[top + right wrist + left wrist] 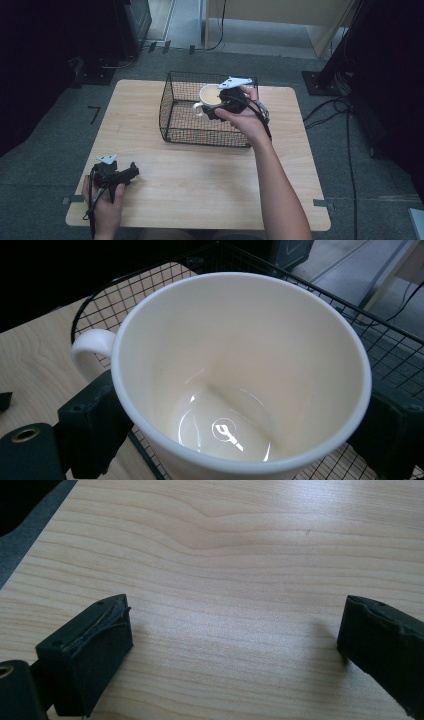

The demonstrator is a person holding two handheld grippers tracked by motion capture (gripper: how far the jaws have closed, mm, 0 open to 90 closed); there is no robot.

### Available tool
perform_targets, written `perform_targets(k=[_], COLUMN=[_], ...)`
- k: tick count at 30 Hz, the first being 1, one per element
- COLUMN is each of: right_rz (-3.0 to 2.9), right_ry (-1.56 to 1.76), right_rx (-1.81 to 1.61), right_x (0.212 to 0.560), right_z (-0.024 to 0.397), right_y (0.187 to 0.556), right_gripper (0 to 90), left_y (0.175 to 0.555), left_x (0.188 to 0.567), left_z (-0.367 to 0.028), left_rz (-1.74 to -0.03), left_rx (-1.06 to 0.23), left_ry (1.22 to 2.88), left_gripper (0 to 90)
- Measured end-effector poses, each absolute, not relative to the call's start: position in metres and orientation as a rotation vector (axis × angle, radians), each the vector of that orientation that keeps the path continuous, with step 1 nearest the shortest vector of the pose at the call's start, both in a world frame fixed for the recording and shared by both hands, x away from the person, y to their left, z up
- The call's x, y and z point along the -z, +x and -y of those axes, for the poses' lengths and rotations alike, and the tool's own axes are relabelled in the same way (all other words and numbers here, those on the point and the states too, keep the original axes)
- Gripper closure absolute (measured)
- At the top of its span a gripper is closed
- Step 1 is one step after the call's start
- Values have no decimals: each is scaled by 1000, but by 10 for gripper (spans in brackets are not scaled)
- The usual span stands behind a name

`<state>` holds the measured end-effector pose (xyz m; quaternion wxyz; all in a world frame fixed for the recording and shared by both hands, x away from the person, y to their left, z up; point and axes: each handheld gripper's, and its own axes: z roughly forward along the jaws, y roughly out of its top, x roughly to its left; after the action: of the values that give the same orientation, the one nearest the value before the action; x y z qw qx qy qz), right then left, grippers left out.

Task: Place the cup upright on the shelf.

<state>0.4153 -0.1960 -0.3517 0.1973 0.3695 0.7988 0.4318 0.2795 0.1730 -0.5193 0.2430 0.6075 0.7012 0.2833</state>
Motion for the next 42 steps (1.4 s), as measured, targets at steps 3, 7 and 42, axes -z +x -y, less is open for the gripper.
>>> perform_targets(k=[3,7,42], right_rz=[-2239,-2241,-2340], right_ry=[1044,1050,1078], right_rx=[-1212,-1193,-1044], right_x=[357,367,443], right_z=[196,196,181], right_y=[426,439,507], right_gripper=[88,88,88], left_y=[280,279,279], left_x=[519,519,519], left_z=[-173,-173,-173], left_rz=[-1916,-1916,-1915], left_rx=[-774,-773,-773], left_ry=[1661,1660,1664], left_gripper=[12,12,12])
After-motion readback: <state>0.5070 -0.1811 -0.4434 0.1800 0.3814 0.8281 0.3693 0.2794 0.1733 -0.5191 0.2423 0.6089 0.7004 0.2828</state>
